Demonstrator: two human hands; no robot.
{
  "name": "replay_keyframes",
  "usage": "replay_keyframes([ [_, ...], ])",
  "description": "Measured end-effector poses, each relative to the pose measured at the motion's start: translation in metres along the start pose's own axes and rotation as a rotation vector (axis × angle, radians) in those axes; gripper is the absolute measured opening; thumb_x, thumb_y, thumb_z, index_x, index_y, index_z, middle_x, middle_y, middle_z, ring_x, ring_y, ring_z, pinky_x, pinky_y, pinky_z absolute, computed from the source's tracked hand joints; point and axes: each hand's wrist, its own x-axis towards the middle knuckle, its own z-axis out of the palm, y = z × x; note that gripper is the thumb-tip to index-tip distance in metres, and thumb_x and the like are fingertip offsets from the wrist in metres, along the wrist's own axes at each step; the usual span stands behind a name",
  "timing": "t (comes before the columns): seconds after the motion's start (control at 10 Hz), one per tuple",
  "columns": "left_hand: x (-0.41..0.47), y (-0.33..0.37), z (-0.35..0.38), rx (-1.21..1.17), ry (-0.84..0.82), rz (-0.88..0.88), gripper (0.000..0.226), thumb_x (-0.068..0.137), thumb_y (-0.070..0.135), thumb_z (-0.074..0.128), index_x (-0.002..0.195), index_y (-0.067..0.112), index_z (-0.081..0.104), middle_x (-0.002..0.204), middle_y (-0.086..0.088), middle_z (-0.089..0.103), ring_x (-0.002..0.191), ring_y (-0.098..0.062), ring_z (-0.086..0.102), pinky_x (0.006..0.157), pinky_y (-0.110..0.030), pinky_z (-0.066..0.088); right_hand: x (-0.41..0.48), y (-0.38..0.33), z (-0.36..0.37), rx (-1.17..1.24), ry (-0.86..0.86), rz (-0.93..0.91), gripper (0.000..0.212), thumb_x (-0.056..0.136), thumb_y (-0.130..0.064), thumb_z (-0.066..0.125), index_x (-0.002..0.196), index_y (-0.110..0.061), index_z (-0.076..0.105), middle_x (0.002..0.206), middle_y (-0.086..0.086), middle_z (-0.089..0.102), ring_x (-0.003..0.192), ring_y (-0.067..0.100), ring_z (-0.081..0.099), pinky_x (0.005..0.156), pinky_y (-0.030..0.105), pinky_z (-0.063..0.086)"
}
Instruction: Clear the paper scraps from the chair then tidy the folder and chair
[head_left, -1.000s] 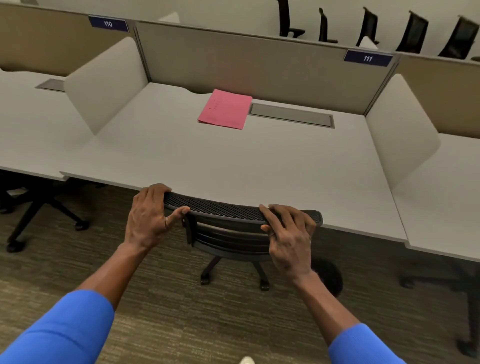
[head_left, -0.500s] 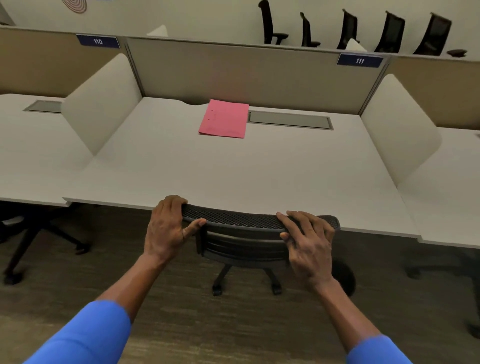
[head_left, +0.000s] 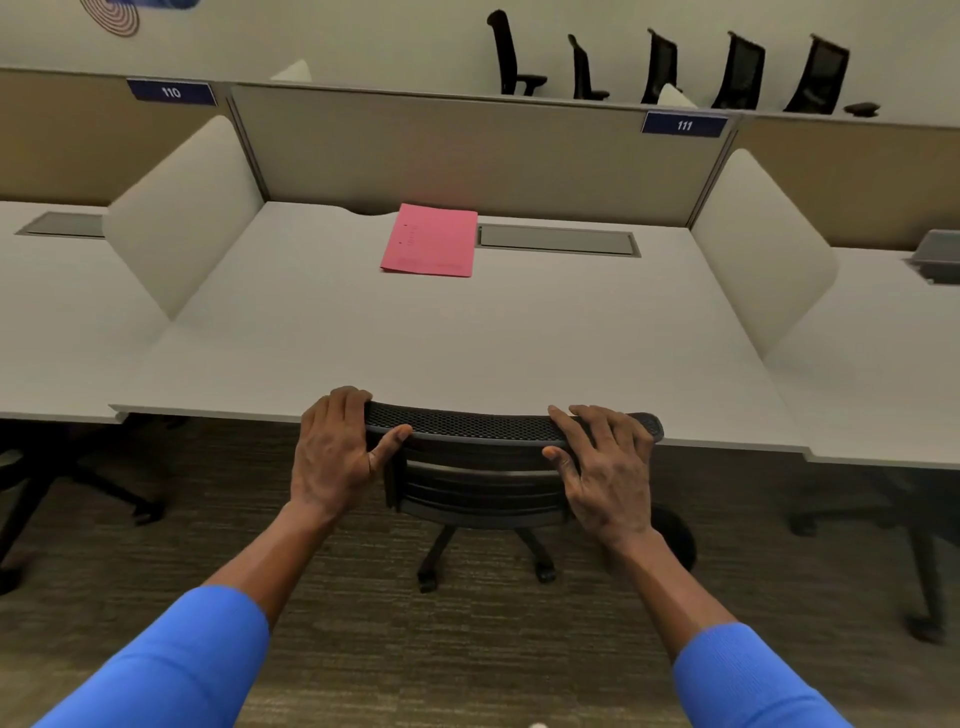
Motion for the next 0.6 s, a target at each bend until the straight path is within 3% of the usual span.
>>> replay_keyframes([
  [0.3,0.001,0.002,-0.004,0.084,-0.047,0.001,0.076,0.099,0.08,0.023,0.123,0.014,0.054,0.117,-0.006,0.057,0.105,-0.027,0.057,0.101,-0.044,0.046,0.0,0.002,-0.003,-0.015,-0.04,-0.007,0.057,0.105,-0.066,0.035,0.15,-0.035,0.05,0.145,-0.001,0.057,0.137,0.025,0.048,0.113,0.046,0.034],
  [0.4,0.002,0.005,-0.01,0.151,-0.057,0.0,0.083,0.098,0.081,0.02,0.124,0.012,0.056,0.125,-0.011,0.058,0.117,-0.031,0.058,0.116,-0.049,0.04,0.001,-0.002,-0.01,-0.023,-0.078,-0.006,0.063,0.103,-0.071,0.034,0.153,-0.034,0.047,0.149,-0.001,0.053,0.139,0.024,0.045,0.115,0.046,0.033],
  [0.5,0.003,0.006,-0.018,0.159,-0.055,0.014,0.087,0.094,0.083,0.03,0.132,0.008,0.055,0.147,-0.02,0.047,0.141,-0.036,0.047,0.125,-0.053,0.032,0.001,-0.007,-0.019,-0.002,-0.07,-0.022,0.069,0.102,-0.073,0.034,0.155,-0.03,0.043,0.152,0.0,0.051,0.142,0.023,0.044,0.118,0.046,0.03],
  [0.6,0.019,0.017,-0.039,0.133,-0.03,0.037,0.089,0.093,0.083,0.034,0.137,0.007,0.054,0.153,-0.021,0.042,0.147,-0.037,0.041,0.128,-0.053,0.028,0.014,-0.014,-0.036,0.061,-0.026,-0.023,0.077,0.099,-0.076,0.036,0.155,-0.024,0.043,0.153,0.002,0.051,0.143,0.022,0.043,0.121,0.047,0.028],
])
